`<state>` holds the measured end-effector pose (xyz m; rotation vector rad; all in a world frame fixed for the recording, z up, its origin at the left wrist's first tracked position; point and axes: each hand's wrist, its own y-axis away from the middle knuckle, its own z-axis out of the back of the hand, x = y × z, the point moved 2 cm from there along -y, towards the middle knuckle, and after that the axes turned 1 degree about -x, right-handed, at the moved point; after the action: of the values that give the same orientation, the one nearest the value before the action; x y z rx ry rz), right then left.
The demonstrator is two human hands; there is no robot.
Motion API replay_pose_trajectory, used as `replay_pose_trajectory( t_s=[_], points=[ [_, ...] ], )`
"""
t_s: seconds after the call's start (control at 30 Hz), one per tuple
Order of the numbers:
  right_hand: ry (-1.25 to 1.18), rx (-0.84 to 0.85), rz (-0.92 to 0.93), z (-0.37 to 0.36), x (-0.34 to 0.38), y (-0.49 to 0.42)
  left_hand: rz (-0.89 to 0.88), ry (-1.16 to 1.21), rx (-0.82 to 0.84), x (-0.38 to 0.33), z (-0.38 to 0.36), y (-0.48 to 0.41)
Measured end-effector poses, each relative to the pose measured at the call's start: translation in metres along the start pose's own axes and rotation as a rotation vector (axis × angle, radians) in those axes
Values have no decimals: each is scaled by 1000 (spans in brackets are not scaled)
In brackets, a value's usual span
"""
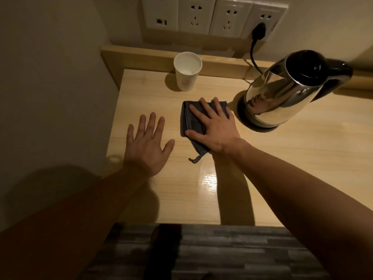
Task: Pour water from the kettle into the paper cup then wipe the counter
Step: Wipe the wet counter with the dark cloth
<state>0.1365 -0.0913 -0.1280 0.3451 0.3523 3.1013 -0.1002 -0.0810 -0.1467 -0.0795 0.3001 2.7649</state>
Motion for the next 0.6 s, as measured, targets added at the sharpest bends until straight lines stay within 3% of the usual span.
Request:
replay_pose_trajectory(
  t_s=[0.6],
  points=[
    [22,-11,120,-47,43,142,-13,33,-65,0,-2,5]
  ],
)
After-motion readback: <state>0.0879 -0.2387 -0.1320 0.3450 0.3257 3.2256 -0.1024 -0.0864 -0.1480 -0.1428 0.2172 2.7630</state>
